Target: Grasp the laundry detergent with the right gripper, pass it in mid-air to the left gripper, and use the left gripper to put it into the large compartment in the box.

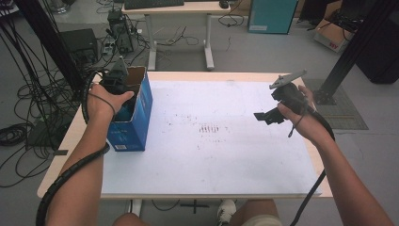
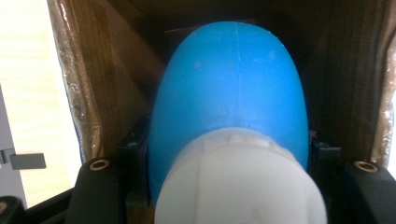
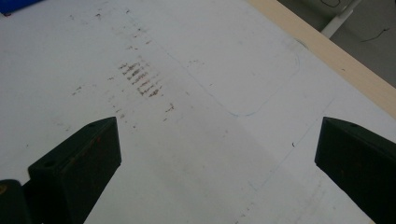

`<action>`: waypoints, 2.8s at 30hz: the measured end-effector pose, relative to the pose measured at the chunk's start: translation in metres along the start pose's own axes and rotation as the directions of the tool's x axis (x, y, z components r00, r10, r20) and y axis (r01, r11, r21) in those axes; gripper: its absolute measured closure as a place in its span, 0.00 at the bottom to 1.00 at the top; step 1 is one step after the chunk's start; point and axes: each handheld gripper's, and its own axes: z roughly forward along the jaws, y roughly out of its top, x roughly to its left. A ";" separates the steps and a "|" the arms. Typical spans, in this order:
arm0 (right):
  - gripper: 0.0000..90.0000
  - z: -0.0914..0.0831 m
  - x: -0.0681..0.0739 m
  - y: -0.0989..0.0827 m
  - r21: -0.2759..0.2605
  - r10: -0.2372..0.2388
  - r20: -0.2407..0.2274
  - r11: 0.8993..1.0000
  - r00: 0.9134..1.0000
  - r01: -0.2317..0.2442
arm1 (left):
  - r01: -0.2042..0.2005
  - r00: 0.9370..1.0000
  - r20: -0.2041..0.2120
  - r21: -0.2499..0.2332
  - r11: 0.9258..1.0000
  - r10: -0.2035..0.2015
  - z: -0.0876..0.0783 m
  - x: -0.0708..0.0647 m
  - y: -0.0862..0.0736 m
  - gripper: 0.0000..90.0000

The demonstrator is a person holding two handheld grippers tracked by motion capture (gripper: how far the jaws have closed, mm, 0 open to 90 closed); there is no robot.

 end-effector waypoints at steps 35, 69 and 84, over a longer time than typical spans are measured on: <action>0.00 0.002 0.002 0.003 -0.013 -0.006 -0.009 1.000 1.000 0.006 | -0.010 1.000 0.001 -0.035 0.999 0.010 -0.028 -0.004 -0.006 0.30; 0.00 0.015 -0.006 0.018 0.067 -0.014 -0.043 0.998 0.999 0.017 | -0.196 0.980 0.015 -0.156 0.968 0.200 -0.087 -0.072 -0.034 0.16; 0.00 0.027 -0.025 0.025 0.116 -0.019 -0.047 0.993 0.999 0.024 | -0.318 0.936 0.097 -0.186 0.930 0.339 -0.070 -0.125 -0.034 0.14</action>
